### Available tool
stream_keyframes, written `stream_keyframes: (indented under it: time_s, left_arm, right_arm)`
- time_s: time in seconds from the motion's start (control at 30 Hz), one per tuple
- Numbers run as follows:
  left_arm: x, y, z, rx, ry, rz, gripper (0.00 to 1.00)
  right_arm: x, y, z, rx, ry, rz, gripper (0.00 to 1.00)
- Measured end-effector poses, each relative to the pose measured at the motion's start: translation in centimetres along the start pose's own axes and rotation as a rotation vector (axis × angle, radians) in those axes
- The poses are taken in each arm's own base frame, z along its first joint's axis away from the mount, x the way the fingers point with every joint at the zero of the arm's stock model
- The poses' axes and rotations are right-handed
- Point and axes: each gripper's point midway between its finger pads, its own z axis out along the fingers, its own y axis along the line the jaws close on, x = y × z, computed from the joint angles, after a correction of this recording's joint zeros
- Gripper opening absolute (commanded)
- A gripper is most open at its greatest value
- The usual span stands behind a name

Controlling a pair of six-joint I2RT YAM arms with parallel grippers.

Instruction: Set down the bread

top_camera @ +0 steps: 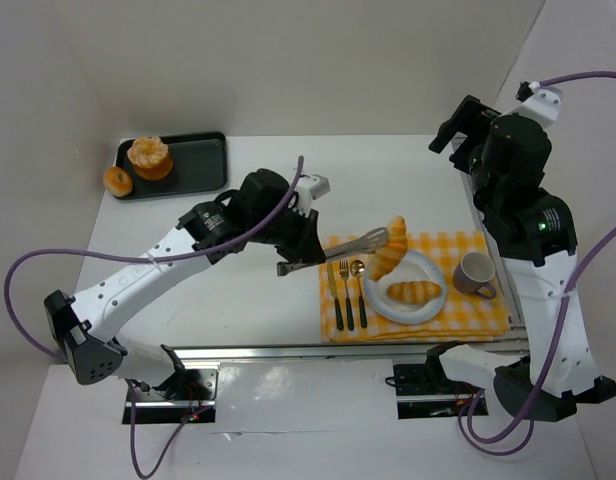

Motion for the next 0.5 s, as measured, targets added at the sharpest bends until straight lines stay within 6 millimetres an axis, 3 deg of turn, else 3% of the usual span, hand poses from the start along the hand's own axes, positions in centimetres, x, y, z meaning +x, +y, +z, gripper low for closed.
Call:
stream_keyframes:
  time_s: [0.1, 0.2, 0.37, 0.5]
  left_arm:
    - [0.1, -2.6, 1.3, 0.088, 0.021, 0.041, 0.00]
    - [-0.2, -3.6, 3.7, 0.127, 0.045, 0.061, 0.00]
    - [1.4, -2.0, 8.0, 0.097, 0.127, 0.043, 0.00]
    - [2.1, -0.8, 9.4, 0.062, 0.153, 0.044, 0.00]
  right_arm:
    - [-0.4, -0.5, -0.8, 0.005, -0.009, 0.004, 1.00]
    - [-0.3, -0.8, -1.2, 0.012, -0.002, -0.001, 1.00]
    - [0.3, -1.3, -1.3, 0.026, 0.020, -0.017, 1.00]
    - [0.3, -1.4, -1.4, 0.032, 0.019, -0.018, 1.00]
